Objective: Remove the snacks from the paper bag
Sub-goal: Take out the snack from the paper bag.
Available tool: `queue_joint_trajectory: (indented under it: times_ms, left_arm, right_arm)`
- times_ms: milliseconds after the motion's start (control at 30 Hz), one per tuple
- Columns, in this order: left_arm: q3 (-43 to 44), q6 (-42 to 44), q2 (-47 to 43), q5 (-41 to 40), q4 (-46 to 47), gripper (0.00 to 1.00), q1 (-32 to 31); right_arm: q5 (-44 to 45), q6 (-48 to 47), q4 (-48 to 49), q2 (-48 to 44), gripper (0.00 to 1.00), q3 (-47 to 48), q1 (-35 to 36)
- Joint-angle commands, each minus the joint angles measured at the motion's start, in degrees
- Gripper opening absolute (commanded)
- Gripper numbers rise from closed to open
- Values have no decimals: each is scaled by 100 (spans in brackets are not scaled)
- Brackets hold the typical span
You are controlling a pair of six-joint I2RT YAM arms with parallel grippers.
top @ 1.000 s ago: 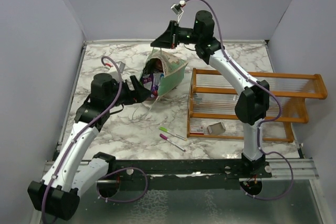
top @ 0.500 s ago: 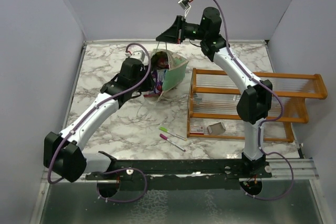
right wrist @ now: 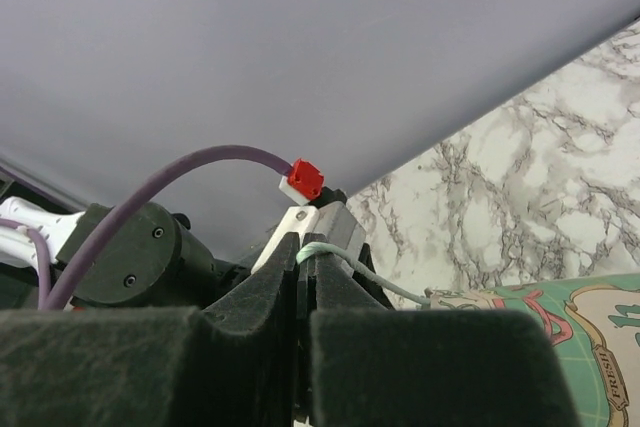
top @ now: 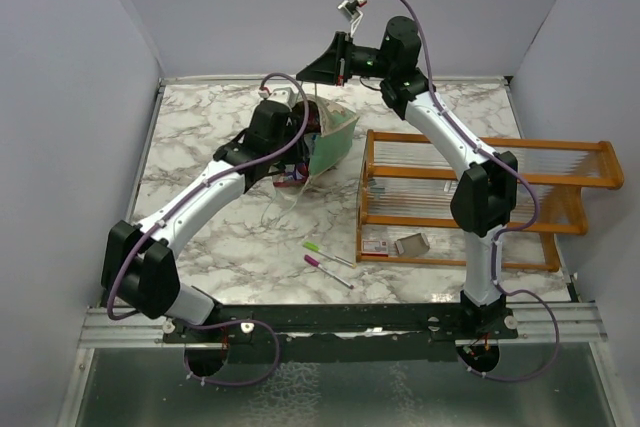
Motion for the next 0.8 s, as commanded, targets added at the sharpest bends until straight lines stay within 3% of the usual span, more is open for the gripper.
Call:
queue_joint_trajectory:
  times_ms: [0,333,400,567,767]
  left_arm:
    - [104,78,184,-216,353,39,-80]
    - [-14,166,573,-226,474,32,-101]
    - [-68,159,544,-247,469,27,-94]
    - [-96,215,191,-254,250,0,-95]
    - [-124,313,-648,-239,-135,0,-101]
  right_arm:
    - [-111,211,619,-414,1,97,-13]
    - [-111,225,644,-436,1,56,-13]
    - [-109,230,649,-444,1,45,-13]
    - [-106,202,640,-493,1,-22,-13]
    - [-67,71,558,-581,1,-115,-13]
